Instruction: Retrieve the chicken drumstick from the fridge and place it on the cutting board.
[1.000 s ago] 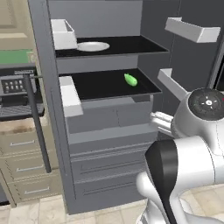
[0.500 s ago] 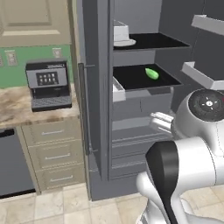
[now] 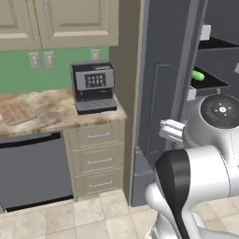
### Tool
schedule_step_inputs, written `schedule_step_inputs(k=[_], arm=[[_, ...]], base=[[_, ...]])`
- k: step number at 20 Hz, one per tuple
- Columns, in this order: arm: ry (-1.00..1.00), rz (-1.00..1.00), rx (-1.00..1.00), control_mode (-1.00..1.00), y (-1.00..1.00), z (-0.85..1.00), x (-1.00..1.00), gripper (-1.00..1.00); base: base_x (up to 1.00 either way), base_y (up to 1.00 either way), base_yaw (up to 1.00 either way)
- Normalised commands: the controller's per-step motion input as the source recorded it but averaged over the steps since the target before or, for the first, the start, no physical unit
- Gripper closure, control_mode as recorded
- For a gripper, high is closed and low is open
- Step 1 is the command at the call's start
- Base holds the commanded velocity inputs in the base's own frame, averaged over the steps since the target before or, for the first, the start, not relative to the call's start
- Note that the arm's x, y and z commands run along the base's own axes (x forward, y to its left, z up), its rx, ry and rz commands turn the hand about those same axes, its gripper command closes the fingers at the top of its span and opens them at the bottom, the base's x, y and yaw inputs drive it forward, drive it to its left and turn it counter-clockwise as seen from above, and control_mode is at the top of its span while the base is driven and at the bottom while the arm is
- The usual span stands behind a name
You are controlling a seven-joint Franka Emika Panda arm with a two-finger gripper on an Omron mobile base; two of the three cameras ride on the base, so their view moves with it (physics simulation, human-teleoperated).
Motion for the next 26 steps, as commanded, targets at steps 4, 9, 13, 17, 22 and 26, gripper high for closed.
schedule_step_inputs(k=[4, 9, 13, 17, 22, 26], arm=[[0.00, 0.00, 0.00, 1.00, 0.00, 0.00, 0.00, 1.00], [0.00, 0.00, 0.00, 1.00, 0.00, 0.00, 0.00, 1.00], [0.00, 0.00, 0.00, 1.00, 0.00, 0.00, 0.00, 1.00], [0.00, 0.00, 0.00, 1.00, 0.00, 0.00, 0.00, 1.00], [0.00, 0.00, 0.00, 1.00, 0.00, 0.00, 0.00, 1.00], [0.00, 0.00, 0.00, 1.00, 0.00, 0.00, 0.00, 1.00]], base=[[0.00, 1.00, -0.01], [0.11, 0.92, 0.00], [0.38, 0.63, -0.01], [0.77, 0.75, -0.05], [0.93, 0.69, -0.04], [1.00, 0.76, 0.00]])
